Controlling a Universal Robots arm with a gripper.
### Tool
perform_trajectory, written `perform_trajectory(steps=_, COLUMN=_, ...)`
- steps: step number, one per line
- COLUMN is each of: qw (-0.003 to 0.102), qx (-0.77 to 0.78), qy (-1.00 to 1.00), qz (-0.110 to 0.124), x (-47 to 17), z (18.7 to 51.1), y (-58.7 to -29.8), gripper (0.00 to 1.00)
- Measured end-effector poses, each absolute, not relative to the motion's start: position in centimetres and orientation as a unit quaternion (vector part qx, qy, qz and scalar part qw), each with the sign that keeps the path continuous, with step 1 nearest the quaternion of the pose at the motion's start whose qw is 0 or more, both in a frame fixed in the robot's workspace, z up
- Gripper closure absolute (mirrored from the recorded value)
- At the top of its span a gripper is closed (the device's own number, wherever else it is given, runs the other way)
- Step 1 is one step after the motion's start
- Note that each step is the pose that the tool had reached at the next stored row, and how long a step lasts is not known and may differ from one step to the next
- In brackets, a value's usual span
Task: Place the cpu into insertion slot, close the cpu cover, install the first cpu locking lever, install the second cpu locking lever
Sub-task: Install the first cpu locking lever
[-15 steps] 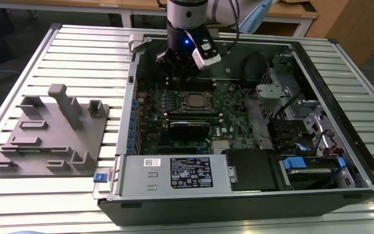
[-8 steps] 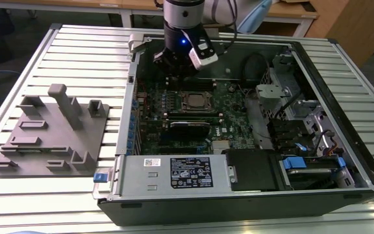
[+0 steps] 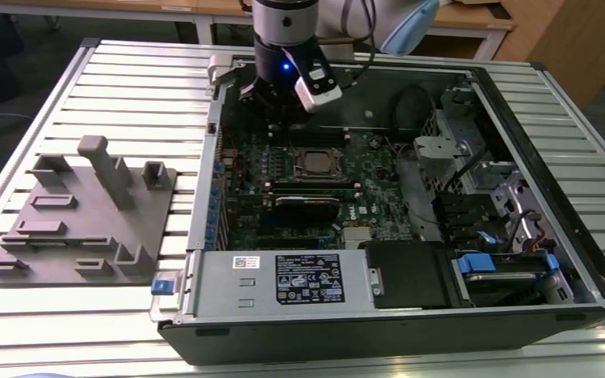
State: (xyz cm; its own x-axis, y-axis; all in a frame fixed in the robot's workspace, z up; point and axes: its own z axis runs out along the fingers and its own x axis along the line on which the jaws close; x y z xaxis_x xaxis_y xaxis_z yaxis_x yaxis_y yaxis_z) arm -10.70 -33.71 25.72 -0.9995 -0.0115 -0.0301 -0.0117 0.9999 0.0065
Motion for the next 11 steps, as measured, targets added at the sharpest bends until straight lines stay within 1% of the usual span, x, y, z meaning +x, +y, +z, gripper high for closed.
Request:
perform_trajectory(steps=8, qw=0.018, qx=-0.006, qy=1.000, qz=0.004, x=-11.75, z=25.72, y=-33.71, gripper=0.90)
perform_trajectory(steps=11, qw=0.018, qx=-0.006, qy=1.000, qz=0.016, x=-11.83, z=25.72, y=-33.71, gripper=0.90)
